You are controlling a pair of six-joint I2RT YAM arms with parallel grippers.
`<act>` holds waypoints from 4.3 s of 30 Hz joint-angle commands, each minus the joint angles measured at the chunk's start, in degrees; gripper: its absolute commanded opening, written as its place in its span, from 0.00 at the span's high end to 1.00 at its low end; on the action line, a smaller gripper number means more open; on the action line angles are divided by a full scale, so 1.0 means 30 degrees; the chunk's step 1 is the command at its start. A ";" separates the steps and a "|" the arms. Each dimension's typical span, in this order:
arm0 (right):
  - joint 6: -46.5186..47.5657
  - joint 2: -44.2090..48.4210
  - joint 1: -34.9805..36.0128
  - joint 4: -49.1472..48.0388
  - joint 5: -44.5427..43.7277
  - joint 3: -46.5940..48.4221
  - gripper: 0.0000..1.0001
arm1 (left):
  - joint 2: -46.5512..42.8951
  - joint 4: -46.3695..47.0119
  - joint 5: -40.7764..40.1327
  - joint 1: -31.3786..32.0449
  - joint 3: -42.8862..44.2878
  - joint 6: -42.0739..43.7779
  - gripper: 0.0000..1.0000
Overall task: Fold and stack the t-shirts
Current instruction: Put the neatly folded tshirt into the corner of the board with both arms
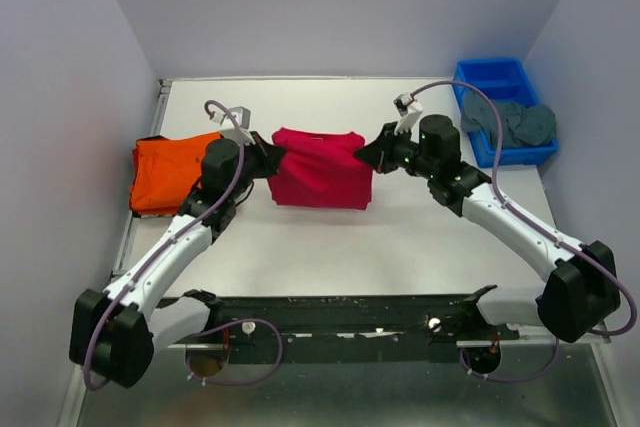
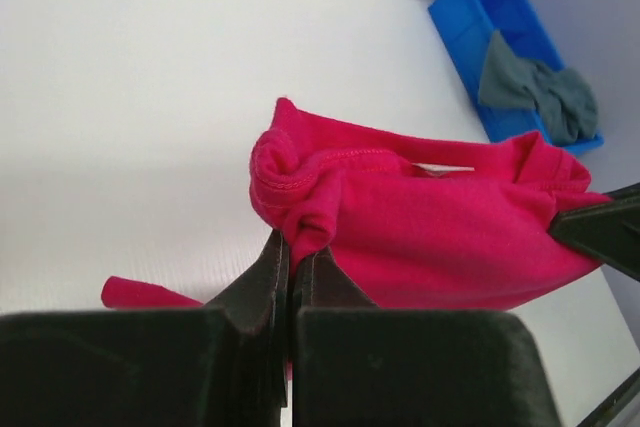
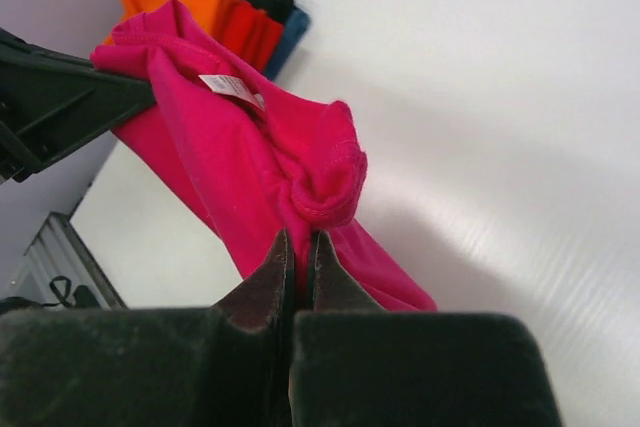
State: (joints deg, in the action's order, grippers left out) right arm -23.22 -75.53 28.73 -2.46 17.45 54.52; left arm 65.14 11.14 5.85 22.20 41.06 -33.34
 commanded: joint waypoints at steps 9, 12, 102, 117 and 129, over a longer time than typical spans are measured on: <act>0.0095 -0.0075 0.2695 0.0146 0.0833 0.5111 0.99 | -0.4811 -1.1000 -0.9470 -0.0834 0.5703 0.1298 1.00; -0.0022 -0.1509 0.4041 0.0000 0.0541 0.6899 0.99 | -0.4635 -1.3314 -1.2780 -0.1391 0.7374 0.1505 1.00; -0.9984 -2.4074 0.8880 -0.1465 0.0453 2.1905 0.99 | 1.5141 -1.1886 -0.3944 -1.4487 1.4614 0.2062 1.00; -0.9834 -2.4569 0.7796 -0.0762 -0.2591 2.6882 0.99 | 0.4776 -1.3997 -0.5815 -1.4811 0.9380 -0.0044 1.00; -1.3813 -2.8114 0.7680 -0.2257 -0.4618 2.9054 0.99 | 0.7200 -1.2736 -0.4146 -1.6421 0.5680 -0.1865 1.00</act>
State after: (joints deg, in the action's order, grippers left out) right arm -58.35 -156.20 51.33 -9.17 6.59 142.41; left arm 85.47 -27.88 -8.32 -25.61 60.10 -37.85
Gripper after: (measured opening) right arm 0.013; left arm 0.020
